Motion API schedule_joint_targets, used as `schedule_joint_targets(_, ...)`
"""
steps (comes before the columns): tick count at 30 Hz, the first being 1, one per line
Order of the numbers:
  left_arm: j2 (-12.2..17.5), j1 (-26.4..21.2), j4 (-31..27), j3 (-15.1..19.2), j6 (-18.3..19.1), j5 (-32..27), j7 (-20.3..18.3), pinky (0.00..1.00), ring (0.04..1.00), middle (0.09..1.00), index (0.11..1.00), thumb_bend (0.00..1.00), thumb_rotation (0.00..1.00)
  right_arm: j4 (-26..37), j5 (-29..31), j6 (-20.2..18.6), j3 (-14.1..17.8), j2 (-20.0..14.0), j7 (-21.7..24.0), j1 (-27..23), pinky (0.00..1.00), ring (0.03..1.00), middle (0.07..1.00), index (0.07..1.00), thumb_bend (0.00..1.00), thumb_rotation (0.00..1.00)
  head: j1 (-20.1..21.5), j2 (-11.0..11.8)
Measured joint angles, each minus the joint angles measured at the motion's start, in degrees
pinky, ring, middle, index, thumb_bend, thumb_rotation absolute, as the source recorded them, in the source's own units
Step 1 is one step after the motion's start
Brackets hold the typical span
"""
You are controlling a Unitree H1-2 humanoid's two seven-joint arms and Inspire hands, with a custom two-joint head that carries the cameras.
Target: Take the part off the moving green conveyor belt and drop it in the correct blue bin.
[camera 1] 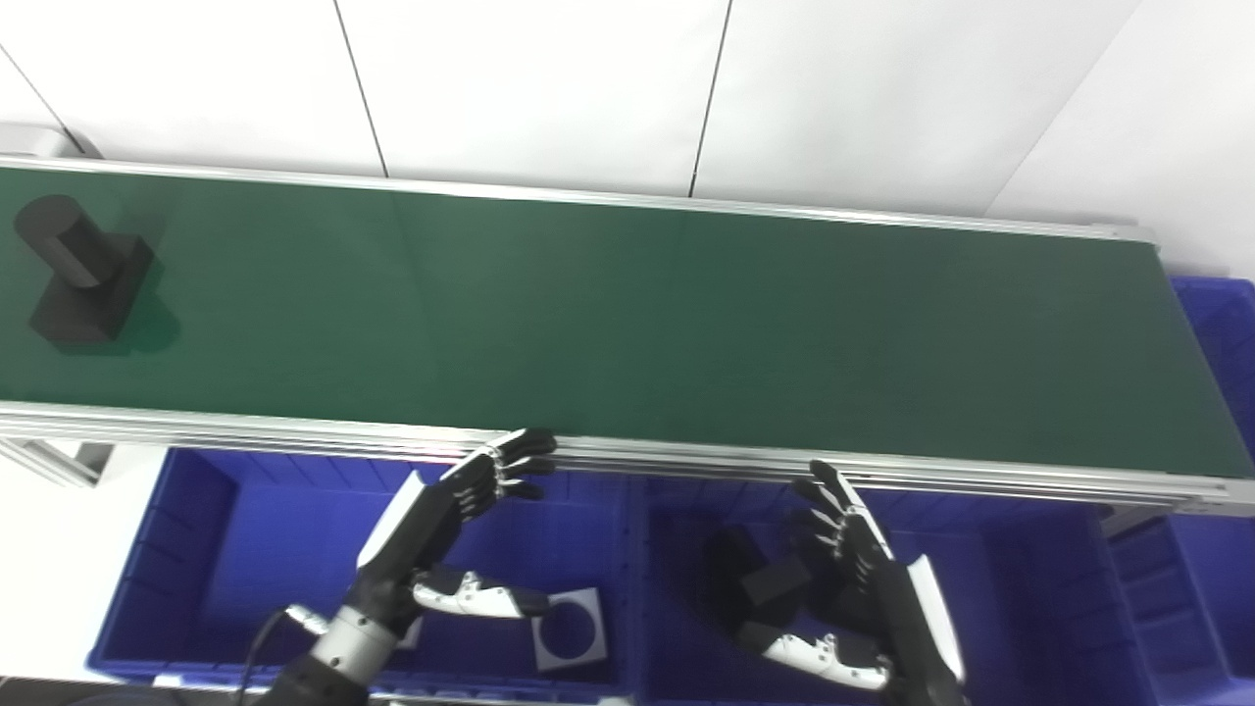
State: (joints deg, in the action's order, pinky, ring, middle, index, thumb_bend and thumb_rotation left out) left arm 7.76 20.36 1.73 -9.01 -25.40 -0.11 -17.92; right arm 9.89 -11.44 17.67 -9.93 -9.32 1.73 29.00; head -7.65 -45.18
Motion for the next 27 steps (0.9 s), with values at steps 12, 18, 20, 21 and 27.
schedule_joint_targets(12, 0.92, -0.98, 3.35, -10.51, -0.01, 6.97, 13.95, 0.68, 0.788, 0.847, 0.841, 1.00, 0.37, -0.54, 5.10, 1.26, 1.31, -2.05, 1.53, 0.14, 0.74, 0.827, 0.903, 0.977, 0.79, 0.09, -8.61, 5.54)
schedule_joint_targets(18, 3.56, -2.45, 4.57, -15.39, -0.01, 7.65, 20.94, 0.67, 0.783, 0.845, 0.842, 0.99, 0.36, -1.42, 5.12, 1.28, 1.77, -1.96, 1.70, 0.28, 0.75, 0.841, 0.922, 0.983, 0.78, 0.08, -8.27, 7.81)
schedule_joint_targets(20, 4.42, -3.04, 5.26, -17.46, -0.01, 8.10, 23.38, 0.67, 0.781, 0.844, 0.841, 0.99, 0.36, -1.72, 5.12, 1.50, 1.85, -1.94, 1.70, 0.22, 0.75, 0.840, 0.921, 0.980, 0.79, 0.08, -7.74, 8.61)
schedule_joint_targets(21, 4.80, -3.18, 5.32, -18.17, -0.01, 8.23, 24.50, 0.67, 0.780, 0.843, 0.841, 0.99, 0.36, -2.01, 5.12, 1.96, 1.90, -1.90, 1.70, 0.20, 0.74, 0.840, 0.921, 0.977, 0.80, 0.08, -7.39, 8.96)
schedule_joint_targets(27, 6.34, -4.48, 7.26, -22.37, -0.01, 8.47, 29.86, 0.65, 0.770, 0.837, 0.831, 1.00, 0.39, -3.31, 5.50, 5.11, 2.06, -1.26, 1.68, 0.20, 0.70, 0.801, 0.876, 0.958, 0.82, 0.02, -5.54, 11.95)
